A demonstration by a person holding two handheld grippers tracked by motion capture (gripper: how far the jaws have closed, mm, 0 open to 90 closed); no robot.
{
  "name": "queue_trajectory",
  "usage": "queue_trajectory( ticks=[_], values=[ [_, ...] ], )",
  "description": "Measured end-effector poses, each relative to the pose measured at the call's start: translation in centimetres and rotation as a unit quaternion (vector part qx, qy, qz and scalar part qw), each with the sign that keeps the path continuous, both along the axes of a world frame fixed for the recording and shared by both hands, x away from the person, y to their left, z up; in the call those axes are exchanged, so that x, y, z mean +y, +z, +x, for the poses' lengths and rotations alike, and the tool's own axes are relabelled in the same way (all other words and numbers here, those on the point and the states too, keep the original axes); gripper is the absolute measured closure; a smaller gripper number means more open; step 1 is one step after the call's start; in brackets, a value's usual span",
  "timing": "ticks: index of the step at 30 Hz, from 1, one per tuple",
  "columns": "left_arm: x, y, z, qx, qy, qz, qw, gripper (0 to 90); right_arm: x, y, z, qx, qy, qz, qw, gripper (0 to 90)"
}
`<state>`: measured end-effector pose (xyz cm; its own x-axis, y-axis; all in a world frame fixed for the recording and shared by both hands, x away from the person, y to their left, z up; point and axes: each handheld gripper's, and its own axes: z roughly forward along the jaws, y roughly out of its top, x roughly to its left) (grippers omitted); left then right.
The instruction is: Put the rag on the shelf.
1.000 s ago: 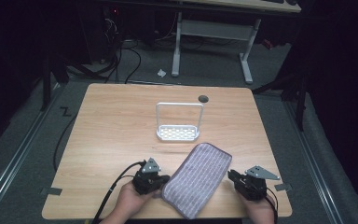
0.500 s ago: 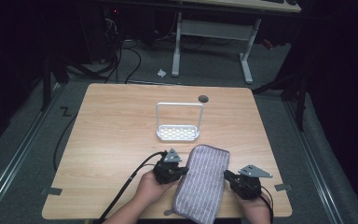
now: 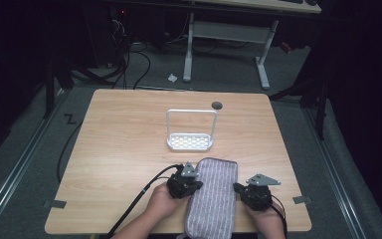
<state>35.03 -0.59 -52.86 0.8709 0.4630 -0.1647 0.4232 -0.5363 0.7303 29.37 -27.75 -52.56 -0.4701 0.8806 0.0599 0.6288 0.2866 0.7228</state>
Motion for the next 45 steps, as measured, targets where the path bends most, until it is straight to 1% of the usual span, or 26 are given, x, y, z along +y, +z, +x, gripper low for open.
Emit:
queue_trajectory(
  ticks=[2, 3, 4, 7, 8, 10, 11, 12, 13, 15, 17, 18, 19, 20, 22, 23, 24, 25, 27, 28, 29, 32, 40, 41, 43, 45],
  values=[
    [0.5, 0.0, -0.3, 0.002, 0.002, -0.003, 1.0000, 90.0, 0.8, 0.0, 0.0, 0.001, 0.011, -0.004, 0.9999, 86.9],
    [1.6, -0.1, -0.9, 0.005, 0.005, -0.007, 1.0000, 90.0, 1.2, 0.0, 0.0, 0.000, 0.019, -0.008, 0.9998, 86.9],
    [1.6, -0.1, -0.9, 0.005, 0.005, -0.007, 1.0000, 90.0, 1.2, 0.0, 0.0, 0.000, 0.019, -0.008, 0.9998, 86.9],
    [3.9, -0.2, -1.8, 0.008, 0.014, -0.009, 0.9998, 89.9, 2.9, 0.1, 0.2, 0.003, 0.039, -0.013, 0.9992, 87.0],
    [5.1, -0.1, -2.4, 0.007, 0.022, -0.008, 0.9997, 90.0, 4.3, 0.0, 0.5, 0.003, 0.055, -0.014, 0.9984, 86.9],
    [6.4, -0.1, -3.0, 0.003, 0.028, -0.004, 0.9996, 89.9, 5.4, 0.0, 0.6, 0.004, 0.067, -0.014, 0.9976, 86.9],
    [6.4, -0.1, -3.0, 0.003, 0.028, -0.004, 0.9996, 89.8, 5.9, 0.0, 0.7, 0.002, 0.074, -0.015, 0.9972, 86.9],
    [7.0, -0.1, -3.2, 0.006, 0.029, -0.006, 0.9995, 89.8, 5.9, 0.0, 0.7, 0.002, 0.074, -0.015, 0.9972, 86.9],
    [8.1, -0.2, -3.3, 0.012, 0.034, -0.018, 0.9992, 85.9, 6.9, 0.0, 0.7, -0.003, 0.083, -0.022, 0.9963, 86.8],
    [8.6, -0.2, -3.3, 0.014, 0.036, -0.025, 0.9989, 83.6, 7.1, -0.1, 0.7, -0.006, 0.086, -0.023, 0.9960, 86.8],
    [9.3, 0.0, -2.5, 0.002, 0.071, -0.038, 0.9967, 73.1, 7.3, -0.1, 0.6, -0.008, 0.089, -0.024, 0.9957, 86.5],
    [9.3, 0.0, -2.5, 0.002, 0.071, -0.038, 0.9967, 67.9, 7.3, -0.1, 0.6, -0.008, 0.089, -0.024, 0.9957, 86.5],
    [9.3, 0.1, -1.4, -0.003, 0.113, -0.050, 0.9923, 62.4, 7.1, -0.2, 0.7, -0.006, 0.087, -0.014, 0.9961, 86.1],
    [9.1, 0.0, -0.8, -0.005, 0.129, -0.055, 0.9901, 60.9, 7.1, -0.2, 0.6, -0.006, 0.087, -0.014, 0.9961, 85.9],
    [8.4, -0.1, 0.4, -0.012, 0.154, -0.046, 0.9870, 56.8, 7.1, -0.2, 0.6, -0.008, 0.088, -0.017, 0.9960, 85.8],
    [8.4, -0.1, 0.4, -0.012, 0.154, -0.046, 0.9870, 55.7, 7.1, -0.2, 0.6, -0.008, 0.088, -0.017, 0.9960, 85.8],
    [7.9, -0.1, 1.1, -0.018, 0.165, -0.040, 0.9853, 55.7, 7.1, -0.2, 0.6, -0.010, 0.090, -0.018, 0.9957, 85.6],
    [7.3, -0.1, 2.0, -0.021, 0.183, -0.037, 0.9823, 54.8, 7.0, -0.2, 0.5, -0.012, 0.090, -0.021, 0.9956, 85.2],
    [6.9, -0.1, 2.4, -0.016, 0.186, -0.038, 0.9817, 55.7, 6.9, -0.2, 0.4, -0.013, 0.092, -0.020, 0.9955, 84.4],
    [6.3, -0.3, 2.8, -0.005, 0.191, -0.028, 0.9813, 56.4, 6.8, -0.3, 0.4, -0.015, 0.092, -0.021, 0.9954, 83.8],
    [6.1, -0.5, 2.8, -0.002, 0.190, -0.030, 0.9814, 58.1, 6.7, -0.3, 0.3, -0.014, 0.092, -0.020, 0.9954, 83.2],
    [6.0, -0.7, 2.7, -0.008, 0.193, -0.033, 0.9806, 61.2, 6.6, -0.3, 0.3, -0.015, 0.094, -0.019, 0.9953, 81.8],
    [6.4, -0.9, 2.9, 0.034, 0.194, -0.065, 0.9783, 75.1, 6.5, -0.1, 0.5, -0.014, 0.089, -0.013, 0.9959, 77.8],
    [6.4, -0.9, 2.9, 0.032, 0.194, -0.062, 0.9786, 76.7, 6.7, 0.4, 0.8, -0.022, 0.083, -0.004, 0.9963, 74.7],
    [6.4, -0.9, 2.9, 0.031, 0.194, -0.061, 0.9786, 77.9, 6.8, 0.7, 1.0, -0.026, 0.080, -0.004, 0.9965, 73.1],
    [6.3, -0.9, 2.9, 0.030, 0.195, -0.060, 0.9786, 78.3, 7.3, 1.2, 2.2, -0.032, 0.060, -0.004, 0.9977, 66.9]
  ],
)
